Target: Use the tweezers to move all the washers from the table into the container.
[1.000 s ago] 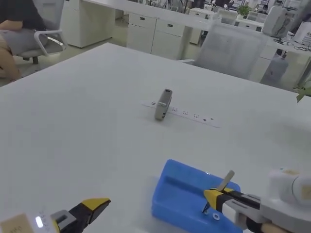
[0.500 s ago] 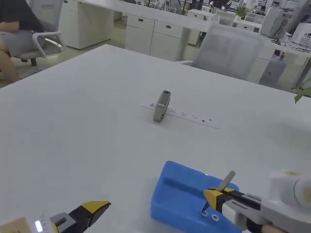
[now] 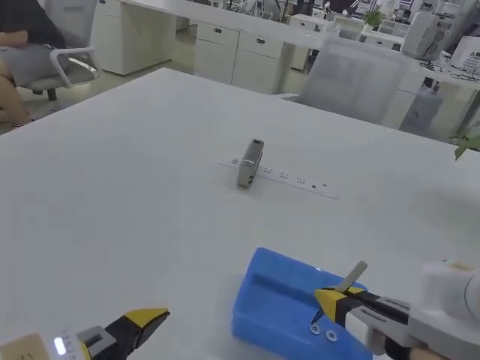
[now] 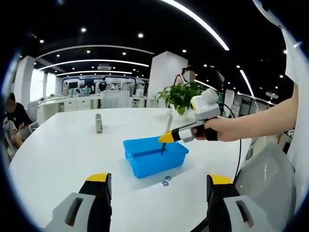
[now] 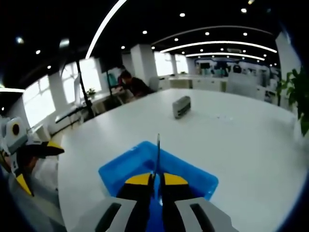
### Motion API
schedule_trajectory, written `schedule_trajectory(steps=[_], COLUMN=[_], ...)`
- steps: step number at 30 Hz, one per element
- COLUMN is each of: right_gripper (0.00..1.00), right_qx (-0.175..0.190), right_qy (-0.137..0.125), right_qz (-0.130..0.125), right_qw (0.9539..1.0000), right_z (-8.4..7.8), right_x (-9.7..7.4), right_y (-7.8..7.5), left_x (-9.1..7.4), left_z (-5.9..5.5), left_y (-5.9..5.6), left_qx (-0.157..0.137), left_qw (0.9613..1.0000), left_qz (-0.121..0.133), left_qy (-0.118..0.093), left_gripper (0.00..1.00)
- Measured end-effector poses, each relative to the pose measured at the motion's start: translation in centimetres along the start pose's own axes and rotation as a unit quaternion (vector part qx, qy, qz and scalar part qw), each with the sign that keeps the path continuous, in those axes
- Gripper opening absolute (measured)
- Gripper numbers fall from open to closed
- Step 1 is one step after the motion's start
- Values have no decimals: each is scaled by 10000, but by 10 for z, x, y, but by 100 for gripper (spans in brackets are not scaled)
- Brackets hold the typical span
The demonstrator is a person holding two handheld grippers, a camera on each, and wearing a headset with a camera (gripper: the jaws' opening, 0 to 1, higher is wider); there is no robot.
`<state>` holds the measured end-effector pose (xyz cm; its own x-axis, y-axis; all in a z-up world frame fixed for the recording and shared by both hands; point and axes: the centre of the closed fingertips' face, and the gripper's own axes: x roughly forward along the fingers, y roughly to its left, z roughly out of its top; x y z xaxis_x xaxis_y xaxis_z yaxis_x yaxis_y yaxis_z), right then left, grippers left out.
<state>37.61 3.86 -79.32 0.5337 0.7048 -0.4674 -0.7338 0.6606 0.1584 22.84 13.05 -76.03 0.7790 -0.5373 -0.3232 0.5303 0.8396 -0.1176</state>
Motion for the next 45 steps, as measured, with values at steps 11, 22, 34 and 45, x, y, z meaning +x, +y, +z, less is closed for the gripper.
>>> schedule_trajectory(steps=[11, 22, 34, 45], right_gripper=[4, 4, 4, 4], right_qx=[-29, -93, -221, -250], right_qy=[-123, -280, -229, -60], right_qz=[150, 352, 590, 729], right_qw=[9998, 9989, 9977, 9970], right_z=[8, 15, 10, -5], right_x=[-9, -26, -31, -25], right_y=[15, 41, 63, 74], left_x=[0, 1, 1, 1], left_z=[-2, -3, -5, -6], left_y=[0, -1, -1, -1], left_qx=[2, 15, 41, 55], left_qw=[10000, 10000, 9999, 9998], left_qz=[2, -21, -33, -38], left_qy=[40, 83, 127, 167], left_gripper=[81, 81, 79, 79])
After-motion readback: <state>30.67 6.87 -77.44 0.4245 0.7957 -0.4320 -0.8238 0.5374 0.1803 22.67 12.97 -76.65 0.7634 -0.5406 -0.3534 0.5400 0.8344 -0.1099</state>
